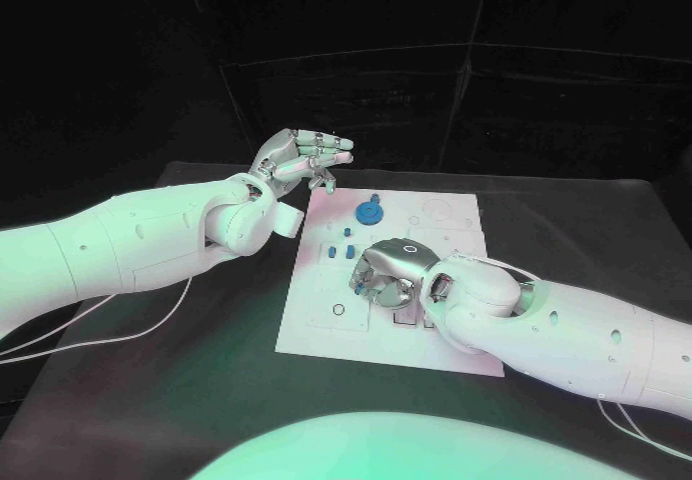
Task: Assemble the parts on the task board
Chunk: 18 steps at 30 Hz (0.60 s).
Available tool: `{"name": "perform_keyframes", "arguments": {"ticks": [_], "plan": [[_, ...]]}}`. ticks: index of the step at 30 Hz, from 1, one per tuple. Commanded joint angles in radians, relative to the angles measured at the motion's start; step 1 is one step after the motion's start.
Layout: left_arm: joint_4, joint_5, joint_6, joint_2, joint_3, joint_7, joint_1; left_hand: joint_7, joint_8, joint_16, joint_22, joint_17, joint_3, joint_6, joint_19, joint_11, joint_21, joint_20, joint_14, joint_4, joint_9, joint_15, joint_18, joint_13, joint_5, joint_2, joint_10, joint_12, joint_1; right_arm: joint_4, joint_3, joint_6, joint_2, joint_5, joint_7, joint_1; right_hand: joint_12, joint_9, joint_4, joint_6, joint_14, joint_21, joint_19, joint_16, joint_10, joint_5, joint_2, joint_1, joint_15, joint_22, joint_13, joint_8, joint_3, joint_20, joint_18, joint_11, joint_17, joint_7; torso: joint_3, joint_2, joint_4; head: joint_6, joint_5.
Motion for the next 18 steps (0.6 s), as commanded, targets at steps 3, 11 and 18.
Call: {"name": "perform_keyframes", "arguments": {"ticks": [3, 11, 18], "plan": [[0.003, 0.004, 0.016, 0.001, 0.001, -0.001, 0.002, -0.001, 0.004, -0.004, -0.001, -0.001, -0.007, -0.006, -0.009, -0.001, -0.007, 0.0, -0.009, 0.001, -0.002, 0.0, 0.02, 0.001, 0.0, 0.006, -0.008, 0.005, -0.005, 0.002, -0.002, 0.055, 0.002, -0.005, -0.014, -0.001, -0.009, -0.002, 0.004, -0.012, -0.002, -0.006, -0.01, -0.006, -0.018, 0.0, -0.004, -0.02, 0.006, 0.022, -0.004, -0.005, -0.014, 0.001, -0.005, 0.003, -0.008, 0.003, -0.0005, 0.0, 0.0004, 0.0, -0.002], [0.004, 0.004, 0.016, 0.001, 0.001, -0.003, 0.002, -0.001, 0.004, -0.005, -0.002, -0.002, -0.008, -0.006, -0.009, -0.001, -0.007, 0.0, -0.01, 0.001, -0.002, 0.0, 0.02, 0.001, 0.0, 0.006, -0.009, 0.005, -0.005, 0.005, -0.002, 0.048, 0.004, -0.004, -0.018, -0.001, -0.013, -0.002, 0.006, -0.019, -0.002, -0.007, -0.011, -0.007, -0.023, 0.0, -0.006, -0.027, 0.008, 0.021, -0.004, -0.006, -0.02, 0.003, -0.005, 0.004, -0.011, 0.004, -0.0001, 0.0, 0.0005, -0.001, 0.0], [0.003, 0.004, 0.018, 0.001, 0.001, -0.005, 0.002, -0.001, 0.005, -0.005, -0.002, -0.003, -0.008, -0.007, -0.009, -0.001, -0.008, 0.001, -0.01, 0.001, -0.002, 0.0, 0.02, 0.001, 0.0, 0.006, -0.009, 0.006, -0.004, 0.004, -0.002, 0.016, -0.002, -0.004, -0.033, -0.001, -0.061, -0.007, 0.01, -0.128, -0.039, -0.089, -0.101, -0.096, -0.144, 0.0, -0.028, -0.048, 0.035, -0.094, -0.009, -0.012, -0.039, 0.023, 0.023, 0.039, -0.126, 0.036, -0.0005, 0.0, -0.0006, -0.002, 0.002]]}}
